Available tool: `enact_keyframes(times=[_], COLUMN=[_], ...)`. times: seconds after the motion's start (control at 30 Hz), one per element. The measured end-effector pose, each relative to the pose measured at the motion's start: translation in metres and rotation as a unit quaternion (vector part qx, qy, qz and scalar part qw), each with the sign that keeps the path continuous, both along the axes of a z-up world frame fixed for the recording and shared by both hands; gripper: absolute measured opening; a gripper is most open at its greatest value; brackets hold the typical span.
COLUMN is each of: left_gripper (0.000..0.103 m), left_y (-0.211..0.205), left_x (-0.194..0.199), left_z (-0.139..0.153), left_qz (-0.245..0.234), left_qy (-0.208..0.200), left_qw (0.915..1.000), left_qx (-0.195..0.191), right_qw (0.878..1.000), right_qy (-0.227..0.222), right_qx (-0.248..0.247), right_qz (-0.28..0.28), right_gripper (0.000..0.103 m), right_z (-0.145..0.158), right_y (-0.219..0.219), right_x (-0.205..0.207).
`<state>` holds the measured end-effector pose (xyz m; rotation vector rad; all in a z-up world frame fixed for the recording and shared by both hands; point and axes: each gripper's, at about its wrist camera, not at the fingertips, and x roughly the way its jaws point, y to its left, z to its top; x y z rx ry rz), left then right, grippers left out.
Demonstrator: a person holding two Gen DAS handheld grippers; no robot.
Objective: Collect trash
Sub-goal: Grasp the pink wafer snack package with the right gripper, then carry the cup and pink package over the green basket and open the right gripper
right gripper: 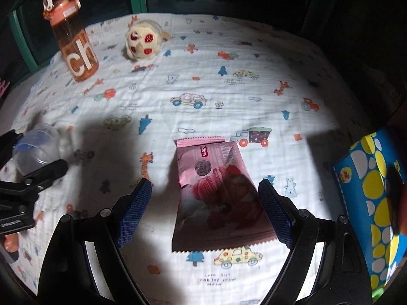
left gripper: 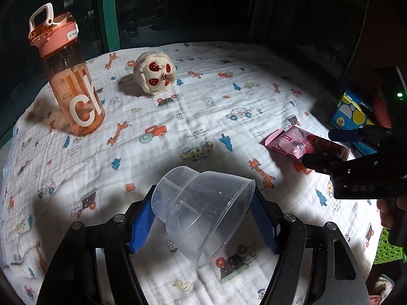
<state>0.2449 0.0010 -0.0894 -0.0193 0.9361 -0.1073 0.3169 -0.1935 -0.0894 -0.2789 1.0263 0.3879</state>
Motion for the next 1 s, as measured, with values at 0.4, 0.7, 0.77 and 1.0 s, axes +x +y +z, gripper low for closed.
enact_keyframes(times=[0.4,0.7,0.77,1.0], left_gripper=[0.068,0.068,0.068,0.068], left_y=[0.004,0.0,-0.003,-0.021], left_x=[-0.001,-0.004,-0.006,-0.018], left_z=[-0.008,-0.004,-0.002,0.012], left_qz=[0.003,0.002,0.0,-0.018], left_qy=[0.008,0.005,0.003,-0.007], left_qw=[0.9999,0.9999,0.9999,0.9997], left_qx=[-0.007,-0.009,-0.01,-0.014], right_qw=[0.999,0.998,0.997,0.993], right_qy=[0.024,0.016,0.01,-0.014], right_qx=[-0.019,0.019,0.036,0.081], right_qz=[-0.026,-0.054,-0.06,-0.083], right_gripper=[0.08,0.072,0.072,0.071], right_z=[-0.028,-0.023,-0.017,0.004], right_y=[-0.009,-0.024,-0.029,-0.05], right_x=[0.013,0.001,-0.007,-0.047])
